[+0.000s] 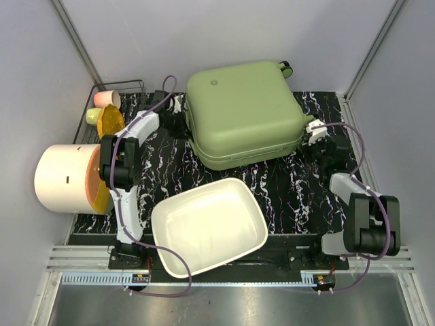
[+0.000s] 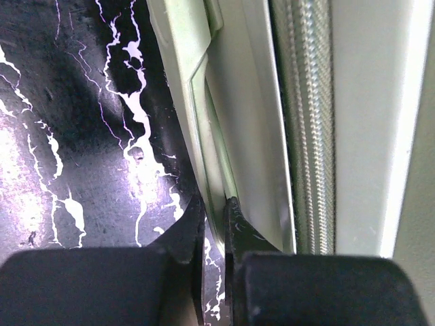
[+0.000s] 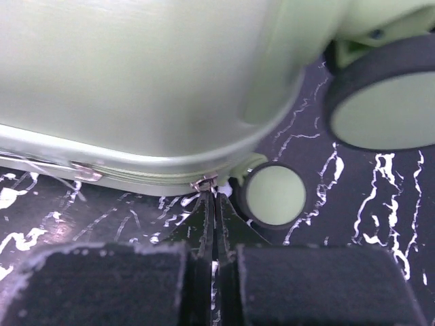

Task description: Open, take out, and arrange the luggage

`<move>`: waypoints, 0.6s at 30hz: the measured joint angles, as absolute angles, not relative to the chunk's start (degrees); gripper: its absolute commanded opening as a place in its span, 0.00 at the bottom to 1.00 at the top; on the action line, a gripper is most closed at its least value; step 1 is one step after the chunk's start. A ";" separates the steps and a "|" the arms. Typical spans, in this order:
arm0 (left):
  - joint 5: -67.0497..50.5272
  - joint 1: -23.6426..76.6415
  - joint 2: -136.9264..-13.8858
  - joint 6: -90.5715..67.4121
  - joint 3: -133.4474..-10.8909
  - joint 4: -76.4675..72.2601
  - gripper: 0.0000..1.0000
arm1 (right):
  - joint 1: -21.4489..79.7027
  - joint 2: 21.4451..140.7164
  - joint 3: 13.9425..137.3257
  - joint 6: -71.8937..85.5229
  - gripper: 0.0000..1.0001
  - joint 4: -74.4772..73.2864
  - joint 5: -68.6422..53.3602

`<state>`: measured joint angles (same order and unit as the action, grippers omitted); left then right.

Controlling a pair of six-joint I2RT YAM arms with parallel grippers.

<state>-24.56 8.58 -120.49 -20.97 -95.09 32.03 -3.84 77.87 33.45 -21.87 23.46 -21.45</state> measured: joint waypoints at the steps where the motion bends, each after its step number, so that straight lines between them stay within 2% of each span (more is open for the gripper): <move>1: -24.40 8.60 -121.03 -20.47 -96.40 33.54 0.00 | -5.72 78.91 34.33 -22.31 0.00 23.35 -23.90; 7: -24.49 8.73 -125.14 -15.99 -104.51 41.82 0.00 | -12.88 86.06 39.51 -25.26 0.00 23.75 -37.85; 12: -24.99 8.60 -130.58 -11.90 -114.19 46.68 0.00 | -15.22 94.13 44.27 -26.85 0.00 28.14 -44.73; 18: -27.33 7.94 -133.95 -8.78 -119.35 47.99 0.00 | -16.86 101.65 48.25 -26.13 0.00 35.81 -51.99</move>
<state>-27.33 7.94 -133.95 -8.78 -119.35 47.99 -16.86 101.65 48.25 -26.13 35.81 -51.99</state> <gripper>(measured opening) 0.164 0.007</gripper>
